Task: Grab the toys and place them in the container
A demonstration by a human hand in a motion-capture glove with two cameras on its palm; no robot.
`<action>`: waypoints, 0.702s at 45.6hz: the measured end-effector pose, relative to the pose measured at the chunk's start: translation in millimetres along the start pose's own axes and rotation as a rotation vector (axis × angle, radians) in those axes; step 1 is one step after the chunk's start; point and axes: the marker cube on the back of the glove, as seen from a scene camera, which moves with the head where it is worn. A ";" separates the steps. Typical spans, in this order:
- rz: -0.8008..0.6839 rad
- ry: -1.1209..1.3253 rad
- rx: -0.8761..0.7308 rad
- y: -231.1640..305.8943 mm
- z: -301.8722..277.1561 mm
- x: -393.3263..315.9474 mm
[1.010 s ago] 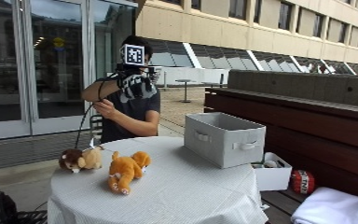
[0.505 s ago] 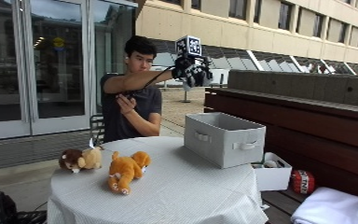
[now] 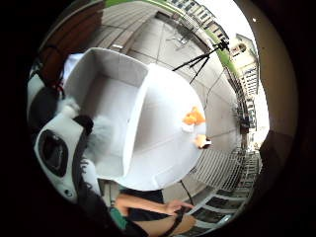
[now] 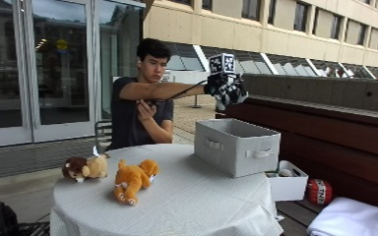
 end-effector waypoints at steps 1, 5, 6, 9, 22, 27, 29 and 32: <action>-0.027 0.004 0.005 1.2 2.1 -0.7; -0.046 -0.001 -0.034 10.3 7.3 -11.1; -0.046 -0.005 -0.048 11.9 8.8 -12.2; -0.036 -0.010 -0.079 14.4 12.5 -10.3; -0.036 0.046 -0.057 8.0 1.7 67.6; 0.005 0.090 -0.038 22.0 -5.6 102.0; 0.021 0.103 -0.032 27.6 -8.4 122.0; 0.040 0.119 -0.032 31.5 -10.2 155.3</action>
